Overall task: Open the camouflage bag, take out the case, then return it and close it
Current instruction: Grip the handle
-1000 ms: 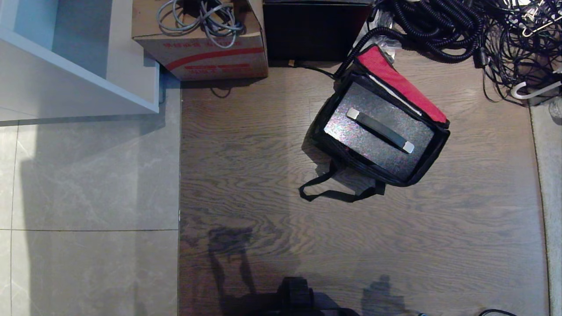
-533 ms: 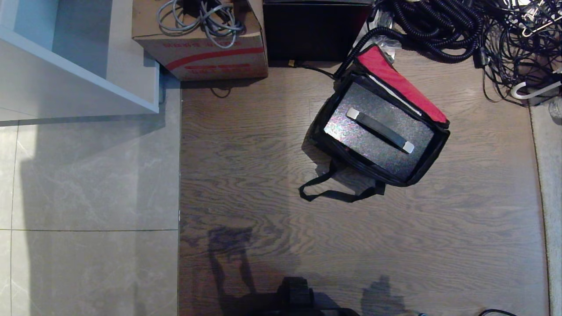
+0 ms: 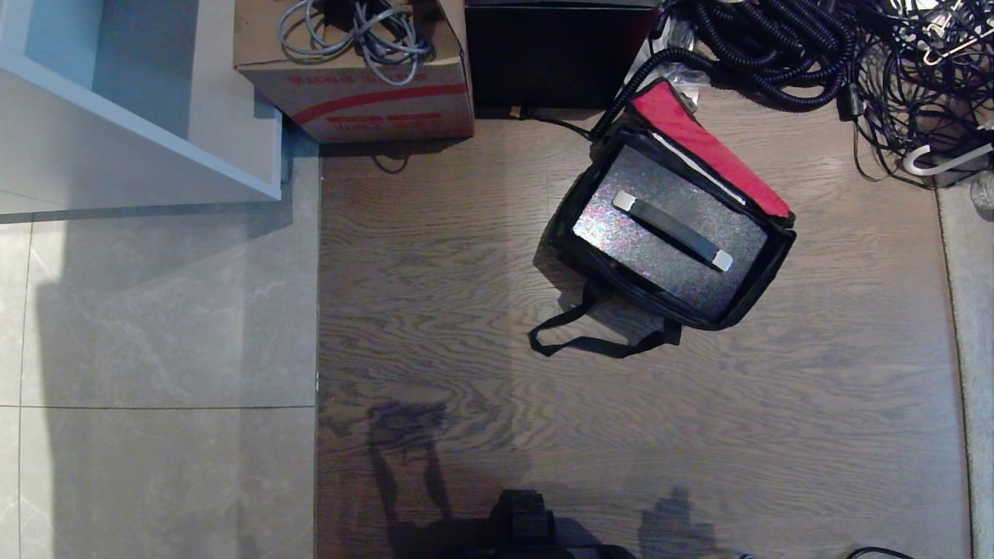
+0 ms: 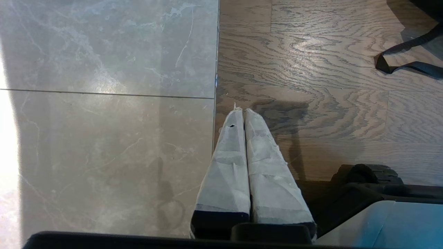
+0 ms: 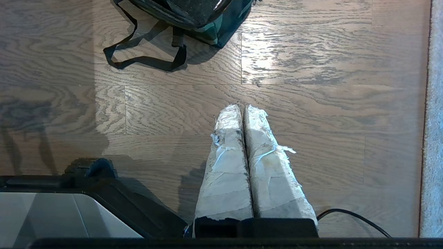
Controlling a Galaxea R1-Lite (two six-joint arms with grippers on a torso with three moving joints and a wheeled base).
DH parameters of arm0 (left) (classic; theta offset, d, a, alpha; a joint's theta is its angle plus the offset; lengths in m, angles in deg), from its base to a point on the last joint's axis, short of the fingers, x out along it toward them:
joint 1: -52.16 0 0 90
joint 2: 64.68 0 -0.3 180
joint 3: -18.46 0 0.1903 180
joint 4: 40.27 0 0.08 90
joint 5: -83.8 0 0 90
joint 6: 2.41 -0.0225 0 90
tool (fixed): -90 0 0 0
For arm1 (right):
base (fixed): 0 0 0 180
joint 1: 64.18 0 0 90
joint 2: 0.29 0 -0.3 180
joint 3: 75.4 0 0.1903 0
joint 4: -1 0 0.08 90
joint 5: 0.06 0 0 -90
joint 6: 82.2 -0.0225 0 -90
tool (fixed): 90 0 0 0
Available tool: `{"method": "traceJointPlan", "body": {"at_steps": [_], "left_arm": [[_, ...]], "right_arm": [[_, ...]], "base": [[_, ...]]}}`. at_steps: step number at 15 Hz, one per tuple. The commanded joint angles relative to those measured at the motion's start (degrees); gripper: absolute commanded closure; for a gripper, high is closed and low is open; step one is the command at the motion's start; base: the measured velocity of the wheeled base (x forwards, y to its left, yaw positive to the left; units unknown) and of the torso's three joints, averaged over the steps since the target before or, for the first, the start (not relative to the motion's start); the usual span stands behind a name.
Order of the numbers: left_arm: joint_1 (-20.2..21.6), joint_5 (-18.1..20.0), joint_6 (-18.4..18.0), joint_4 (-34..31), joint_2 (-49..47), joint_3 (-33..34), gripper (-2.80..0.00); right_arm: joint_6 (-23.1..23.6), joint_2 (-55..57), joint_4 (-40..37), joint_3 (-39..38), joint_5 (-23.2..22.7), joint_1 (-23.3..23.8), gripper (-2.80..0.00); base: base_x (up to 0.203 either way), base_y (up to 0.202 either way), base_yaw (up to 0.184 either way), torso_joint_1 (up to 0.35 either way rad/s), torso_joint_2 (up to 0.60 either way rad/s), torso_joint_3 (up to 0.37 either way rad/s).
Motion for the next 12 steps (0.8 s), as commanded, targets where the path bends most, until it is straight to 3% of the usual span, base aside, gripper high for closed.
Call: {"method": "traceJointPlan", "body": {"at_steps": [1, 12], "left_arm": [[0.0, 0.0, 0.0, 0.0, 0.0, 0.0, 0.00], [0.0, 0.0, 0.0, 0.0, 0.0, 0.0, 0.00]], "right_arm": [[0.0, 0.3, 0.0, -1.2, 0.0, -0.1, 0.00], [0.0, 0.3, 0.0, -1.2, 0.0, 0.0, 0.00]], "base": [[0.000, 0.000, 0.000, 0.000, 0.00, 0.000], [0.000, 0.000, 0.000, 0.000, 0.00, 0.000]]}}
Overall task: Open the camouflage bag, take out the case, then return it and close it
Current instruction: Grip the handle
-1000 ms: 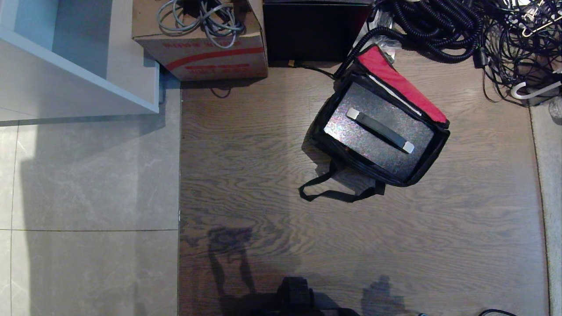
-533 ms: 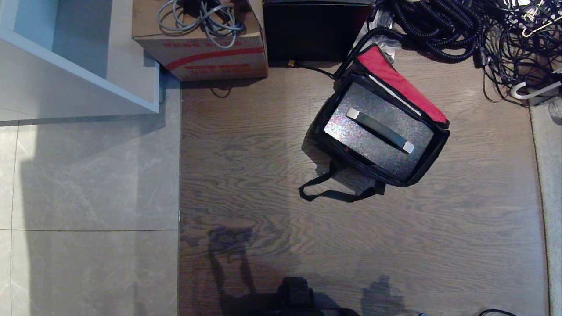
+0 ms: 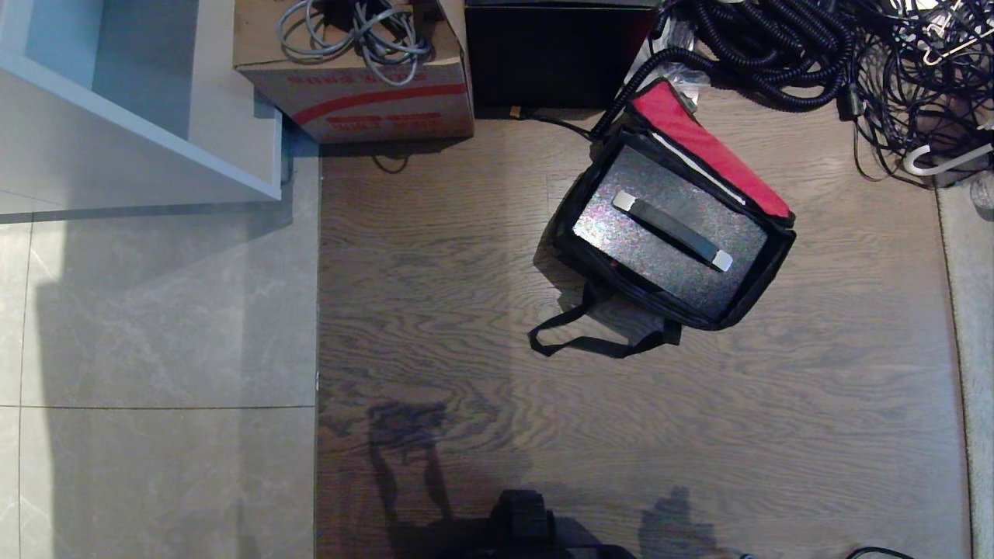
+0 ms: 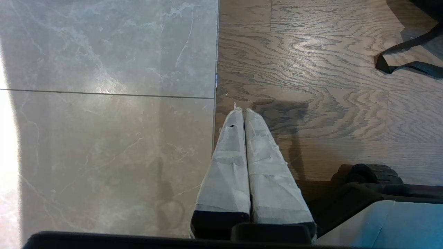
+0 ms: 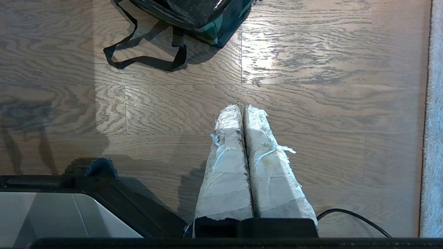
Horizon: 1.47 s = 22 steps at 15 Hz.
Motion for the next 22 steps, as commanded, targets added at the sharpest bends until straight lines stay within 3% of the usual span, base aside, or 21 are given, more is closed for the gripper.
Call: {"method": "traceJointPlan", "body": {"at_steps": [1, 20, 22], "left_arm": [[0.0, 0.0, 0.0, 0.0, 0.0, 0.0, 0.00], [0.0, 0.0, 0.0, 0.0, 0.0, 0.0, 0.00], [0.0, 0.0, 0.0, 0.0, 0.0, 0.0, 0.00]], "right_arm": [[0.0, 0.2, 0.0, -1.2, 0.0, 0.0, 0.00], [0.6, 0.2, 0.0, -1.2, -0.2, 0.0, 0.00], [-1.7, 0.2, -0.3, 0.0, 0.3, 0.0, 0.00]], "base": [[0.000, 0.000, 0.000, 0.000, 0.00, 0.000], [0.000, 0.000, 0.000, 0.000, 0.00, 0.000], [0.000, 0.000, 0.000, 0.000, 0.00, 0.000]]}}
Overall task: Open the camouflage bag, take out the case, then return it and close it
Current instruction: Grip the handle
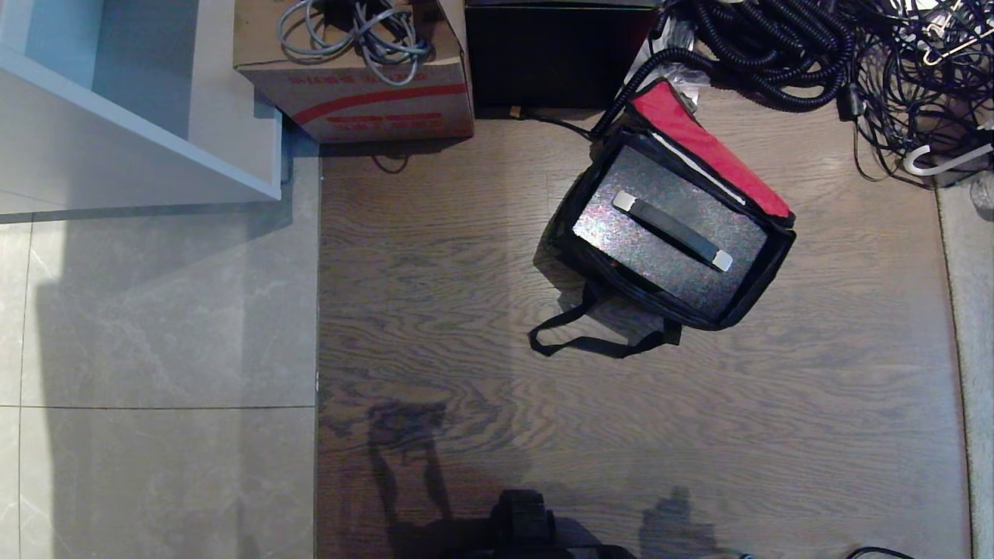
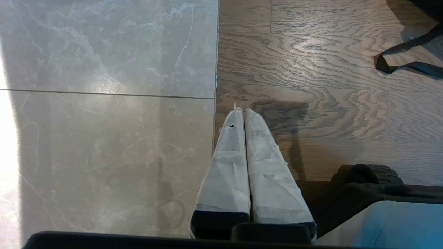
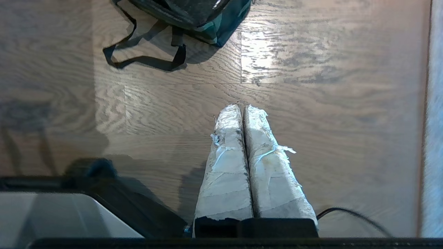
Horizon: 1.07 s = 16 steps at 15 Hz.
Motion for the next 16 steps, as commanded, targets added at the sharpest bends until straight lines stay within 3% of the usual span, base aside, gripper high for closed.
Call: {"method": "traceJointPlan", "body": {"at_steps": [1, 2, 5, 8, 11, 16], "left_arm": [[0.0, 0.0, 0.0, 0.0, 0.0, 0.0, 0.00], [0.0, 0.0, 0.0, 0.0, 0.0, 0.0, 0.00], [0.0, 0.0, 0.1, 0.0, 0.0, 0.0, 0.00], [0.0, 0.0, 0.1, 0.0, 0.0, 0.0, 0.00], [0.0, 0.0, 0.0, 0.0, 0.0, 0.0, 0.00], [0.0, 0.0, 0.0, 0.0, 0.0, 0.0, 0.00]], "right_arm": [[-1.6, 0.1, -0.9, 2.9, -0.3, 0.0, 0.00], [-2.1, 0.1, -4.6, 7.8, -1.2, 0.0, 0.00], [-5.7, 5.5, -25.1, 27.4, -5.5, 0.0, 0.00], [-8.5, 25.6, -30.8, 34.7, -9.2, -0.9, 0.00], [-9.7, 50.5, -24.5, 38.5, -10.9, -3.0, 0.00], [-9.8, 89.4, 5.4, 45.5, -12.1, -7.5, 0.00]], "base": [[0.000, 0.000, 0.000, 0.000, 0.00, 0.000], [0.000, 0.000, 0.000, 0.000, 0.00, 0.000], [0.000, 0.000, 0.000, 0.000, 0.00, 0.000], [0.000, 0.000, 0.000, 0.000, 0.00, 0.000], [0.000, 0.000, 0.000, 0.000, 0.00, 0.000], [0.000, 0.000, 0.000, 0.000, 0.00, 0.000]]}}
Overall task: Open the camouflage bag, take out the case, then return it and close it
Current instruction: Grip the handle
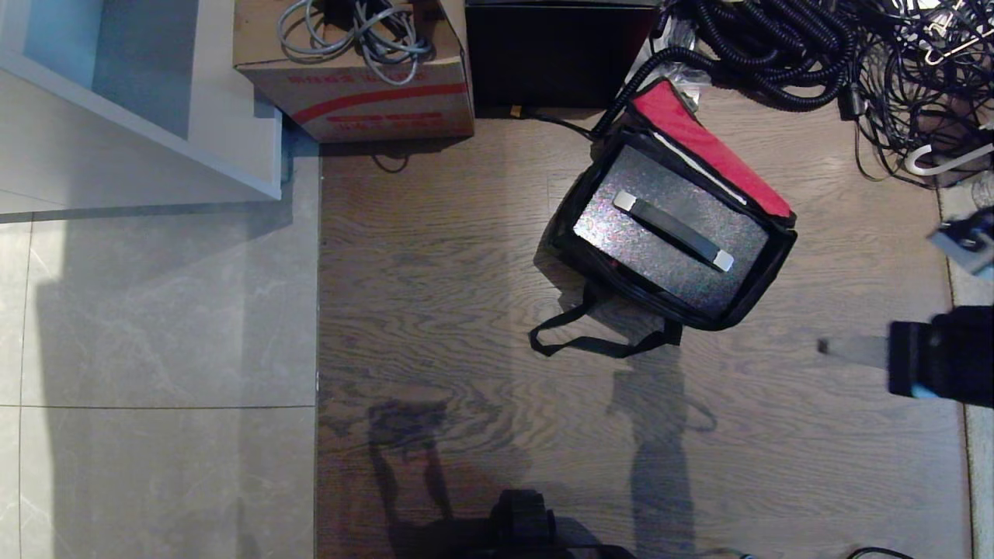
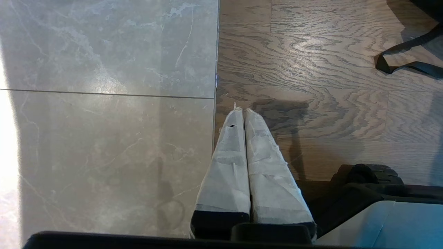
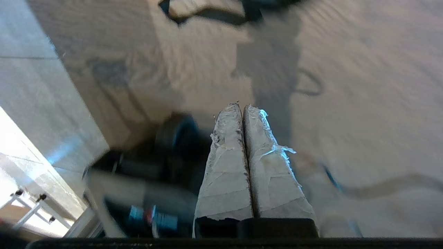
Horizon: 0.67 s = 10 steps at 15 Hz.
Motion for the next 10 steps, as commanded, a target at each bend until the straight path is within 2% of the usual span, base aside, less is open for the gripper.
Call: {"method": "traceJointPlan", "body": {"at_steps": [1, 2, 3, 5, 8, 10], "left_arm": [[0.0, 0.0, 0.0, 0.0, 0.0, 0.0, 0.00], [0.0, 0.0, 0.0, 0.0, 0.0, 0.0, 0.00], [0.0, 0.0, 0.0, 0.0, 0.0, 0.0, 0.00], [0.0, 0.0, 0.1, 0.0, 0.0, 0.0, 0.00], [0.0, 0.0, 0.0, 0.0, 0.0, 0.0, 0.00], [0.0, 0.0, 0.0, 0.0, 0.0, 0.0, 0.00]], "right_arm": [[-0.1, 21.5, 12.7, 2.9, -0.2, -1.8, 0.00], [-0.3, 26.1, 17.0, 4.8, -0.4, -2.6, 0.00], [-0.6, 29.4, 20.4, 7.4, -0.5, -3.2, -2.80], [-0.2, 31.1, 23.2, 11.6, -0.8, -4.3, -2.80], [2.2, 27.9, 23.4, 12.1, -0.9, -7.1, -2.80], [7.4, 26.5, 23.5, 11.9, -0.3, -9.2, -2.80]], "base": [[0.000, 0.000, 0.000, 0.000, 0.00, 0.000], [0.000, 0.000, 0.000, 0.000, 0.00, 0.000], [0.000, 0.000, 0.000, 0.000, 0.00, 0.000], [0.000, 0.000, 0.000, 0.000, 0.00, 0.000], [0.000, 0.000, 0.000, 0.000, 0.00, 0.000], [0.000, 0.000, 0.000, 0.000, 0.00, 0.000]]}}
